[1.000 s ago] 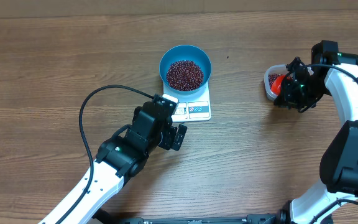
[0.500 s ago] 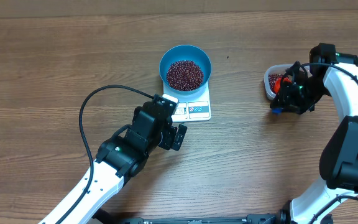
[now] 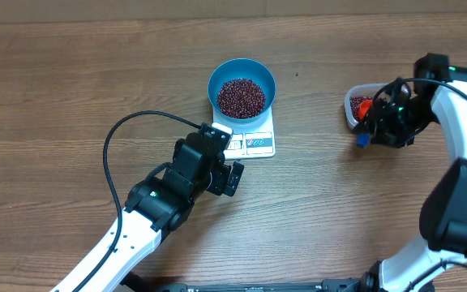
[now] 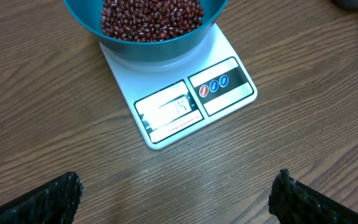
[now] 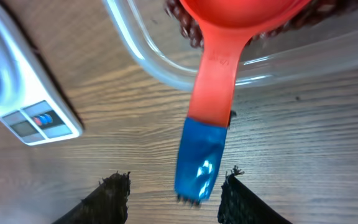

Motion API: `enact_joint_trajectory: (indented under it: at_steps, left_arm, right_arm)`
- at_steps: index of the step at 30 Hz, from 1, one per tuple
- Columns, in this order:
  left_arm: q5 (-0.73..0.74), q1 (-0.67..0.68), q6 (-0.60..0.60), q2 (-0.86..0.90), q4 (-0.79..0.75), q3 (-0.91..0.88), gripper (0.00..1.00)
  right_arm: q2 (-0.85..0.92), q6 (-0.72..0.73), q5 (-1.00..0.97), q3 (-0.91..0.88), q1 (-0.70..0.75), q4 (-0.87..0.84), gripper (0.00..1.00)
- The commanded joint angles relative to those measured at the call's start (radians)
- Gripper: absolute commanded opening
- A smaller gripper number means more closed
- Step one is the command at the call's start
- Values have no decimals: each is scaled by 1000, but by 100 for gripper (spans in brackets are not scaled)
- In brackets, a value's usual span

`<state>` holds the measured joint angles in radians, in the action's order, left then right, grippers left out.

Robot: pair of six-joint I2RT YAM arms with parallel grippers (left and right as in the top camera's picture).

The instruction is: Scoop item into bowl and weigh 150g on scale

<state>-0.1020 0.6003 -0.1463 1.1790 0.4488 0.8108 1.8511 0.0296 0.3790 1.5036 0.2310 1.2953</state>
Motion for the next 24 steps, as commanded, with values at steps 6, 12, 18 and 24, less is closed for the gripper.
enact_joint_trajectory:
  at_steps: [6,12,18,24]
  left_arm:
    - [-12,-6,12,6,0,5,100]
    - [-13,-6,12,6,0,5,100]
    - [-12,-6,12,6,0,5,100]
    - [-12,-6,12,6,0,5,100]
  right_arm:
    - [-329,87,-4,31,29,50,50]
    - [-518,273,-25,-183,33,-64,45]
    - [-616,482,-24,-491,33,-354,40]
    - [-535,524,-19,-627,33,-575,45]
